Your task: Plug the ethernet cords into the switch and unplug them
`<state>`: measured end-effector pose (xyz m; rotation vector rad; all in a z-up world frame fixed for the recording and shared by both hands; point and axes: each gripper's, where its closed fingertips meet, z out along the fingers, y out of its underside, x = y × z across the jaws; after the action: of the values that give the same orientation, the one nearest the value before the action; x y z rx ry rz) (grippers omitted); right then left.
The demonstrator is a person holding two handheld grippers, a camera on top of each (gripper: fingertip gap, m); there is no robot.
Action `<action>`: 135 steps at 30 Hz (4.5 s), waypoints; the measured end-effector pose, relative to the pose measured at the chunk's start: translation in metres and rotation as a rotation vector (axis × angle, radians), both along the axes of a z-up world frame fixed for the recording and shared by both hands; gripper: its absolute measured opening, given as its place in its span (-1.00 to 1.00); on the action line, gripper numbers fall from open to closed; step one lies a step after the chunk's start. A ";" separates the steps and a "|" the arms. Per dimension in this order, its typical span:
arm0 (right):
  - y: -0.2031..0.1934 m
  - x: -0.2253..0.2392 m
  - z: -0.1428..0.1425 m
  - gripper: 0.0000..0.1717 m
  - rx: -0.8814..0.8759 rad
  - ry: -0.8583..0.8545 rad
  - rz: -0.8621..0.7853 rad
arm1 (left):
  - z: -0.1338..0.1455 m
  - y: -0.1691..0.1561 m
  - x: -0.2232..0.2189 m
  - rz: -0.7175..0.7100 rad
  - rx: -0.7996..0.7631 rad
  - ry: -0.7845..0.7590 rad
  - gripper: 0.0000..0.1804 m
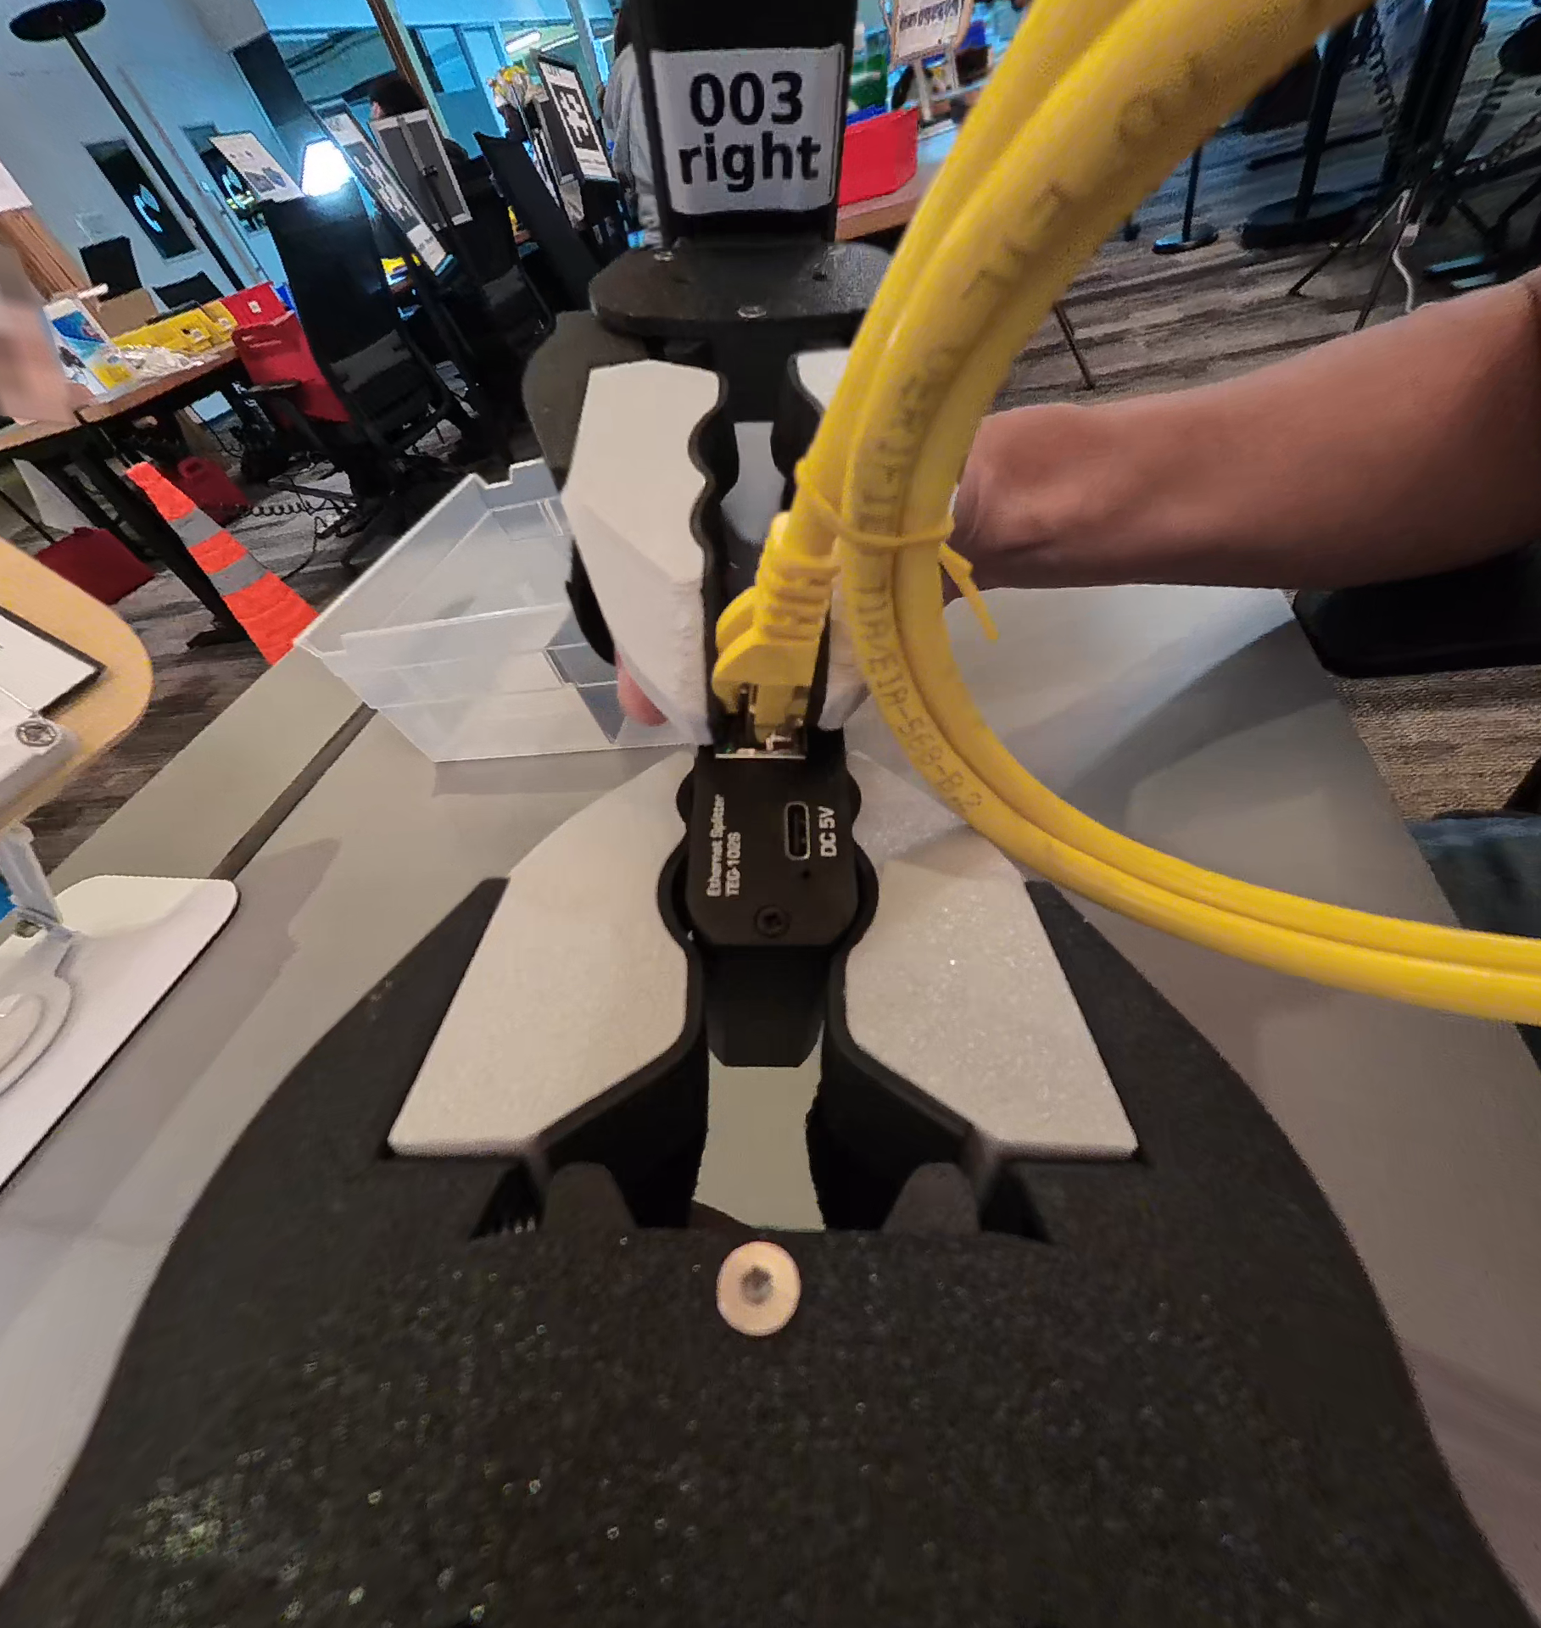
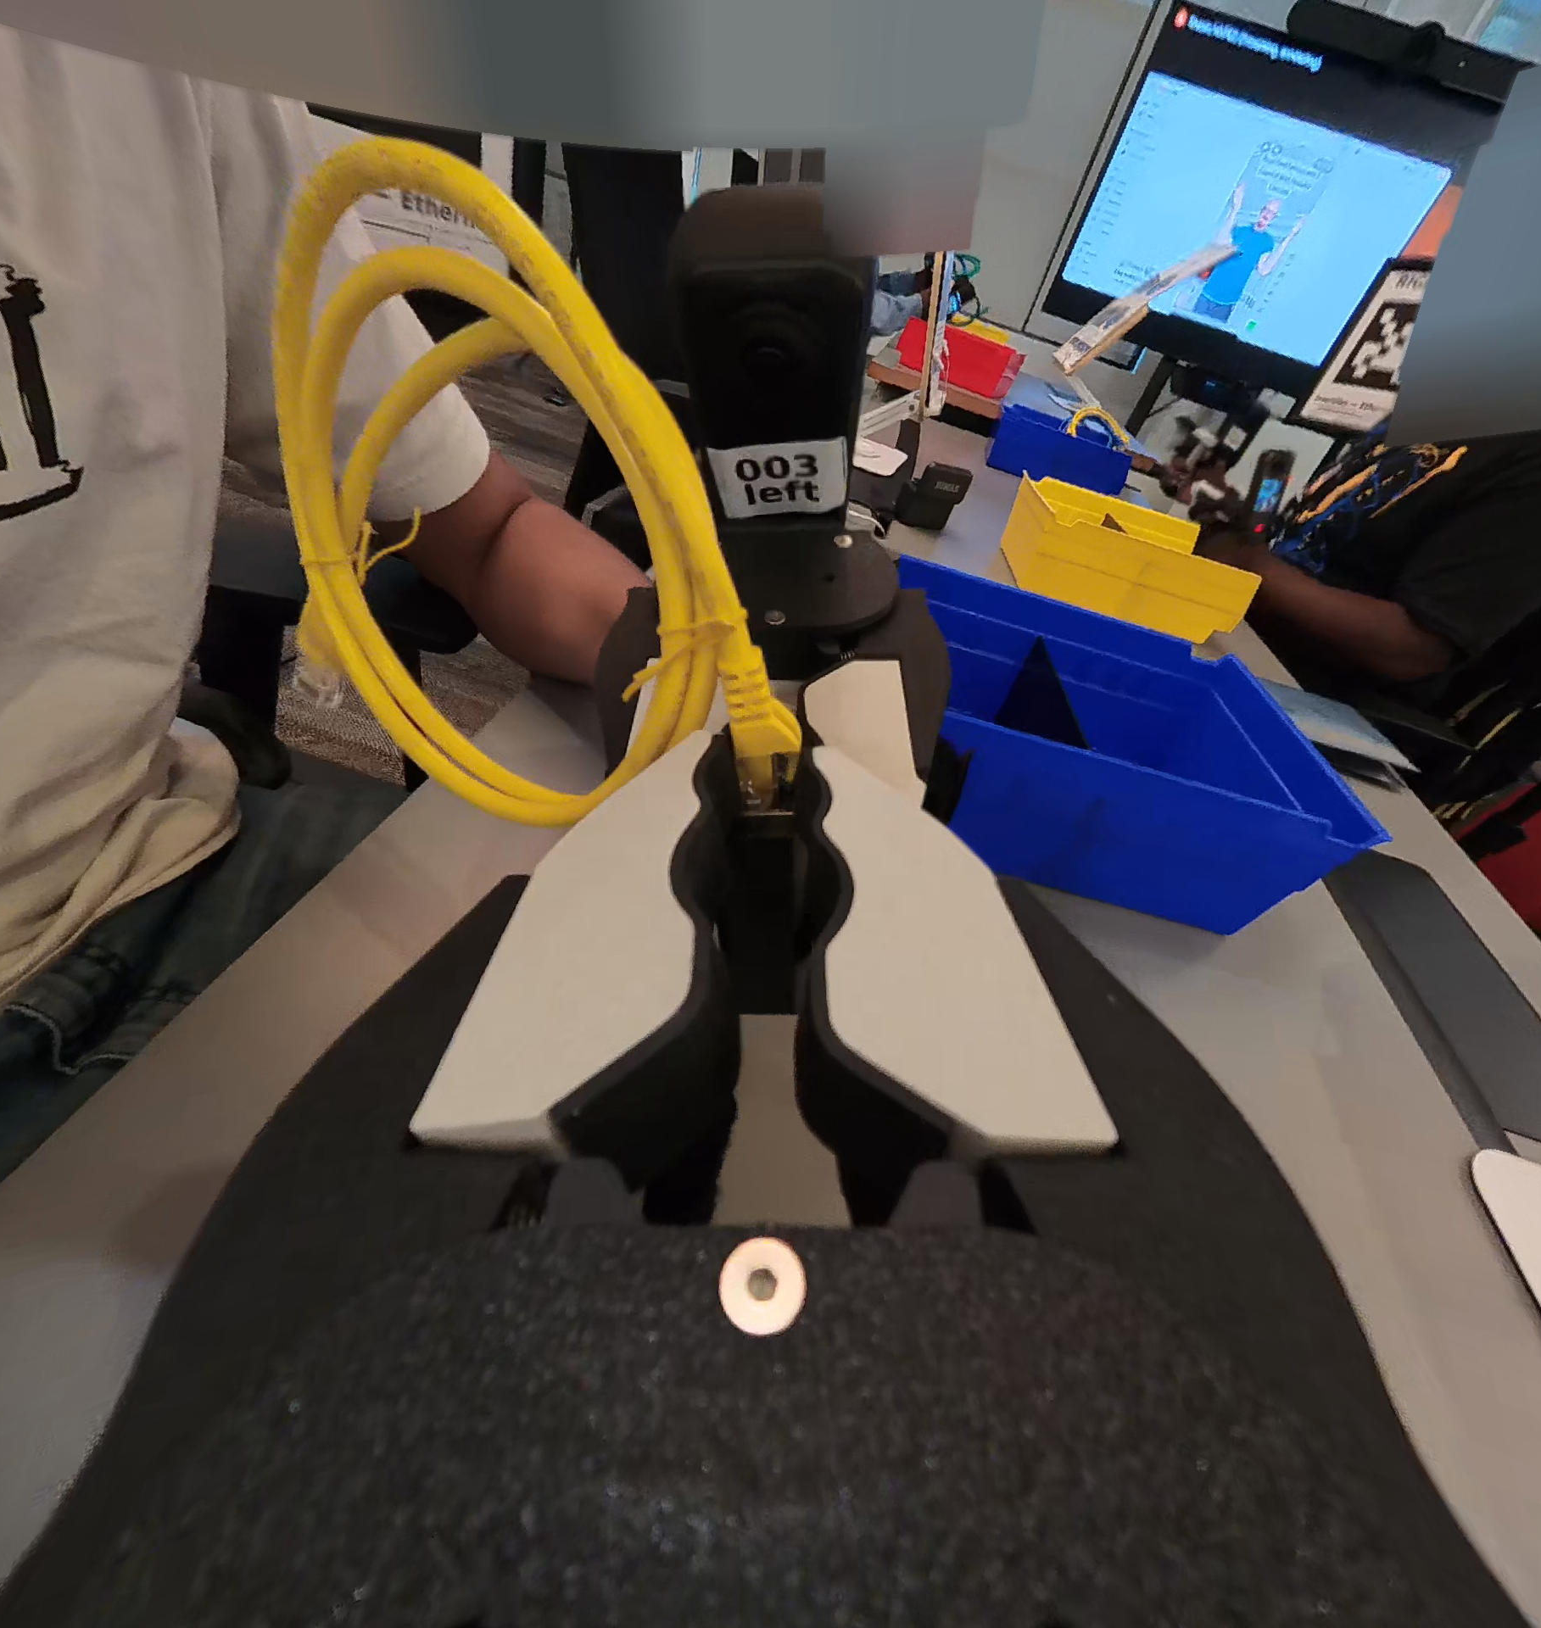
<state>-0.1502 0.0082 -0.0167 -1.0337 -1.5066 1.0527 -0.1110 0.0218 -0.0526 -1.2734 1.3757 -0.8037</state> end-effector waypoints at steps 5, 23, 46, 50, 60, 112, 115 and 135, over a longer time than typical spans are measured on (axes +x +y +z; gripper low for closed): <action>0.006 -0.002 -0.001 -0.87 -0.079 0.021 -0.009 | -0.001 0.004 -0.001 0.009 -0.030 -0.001 -0.72; 0.007 0.000 -0.005 -0.87 -0.131 0.028 -0.010 | -0.007 0.006 0.000 0.023 -0.004 0.031 -0.72; 0.061 0.020 0.013 -0.58 -0.342 -0.283 -0.655 | -0.028 0.106 -0.051 0.647 0.597 0.433 -0.72; 0.060 0.004 -0.011 -0.61 -0.328 -0.411 -0.737 | -0.028 0.109 -0.055 0.709 0.682 0.507 -0.72; 0.078 0.001 -0.047 -0.67 -0.289 -0.586 -0.921 | -0.021 0.109 -0.059 0.790 0.807 0.587 -0.72; 0.133 0.284 0.058 -0.86 -0.360 -0.108 -1.490 | -0.045 0.090 -0.032 0.563 0.116 0.252 -0.72; 0.132 0.320 0.000 -0.86 -0.595 0.065 -1.551 | -0.048 0.088 -0.031 0.560 0.123 0.265 -0.72; 0.093 0.220 -0.020 -0.27 -0.711 -0.073 -1.104 | -0.003 0.033 -0.013 0.142 0.068 -0.043 -0.72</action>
<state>0.0698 0.1009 -0.0364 -2.0608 -0.3610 0.6946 -0.1238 0.0551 -0.0552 -1.2791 1.2530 -0.6774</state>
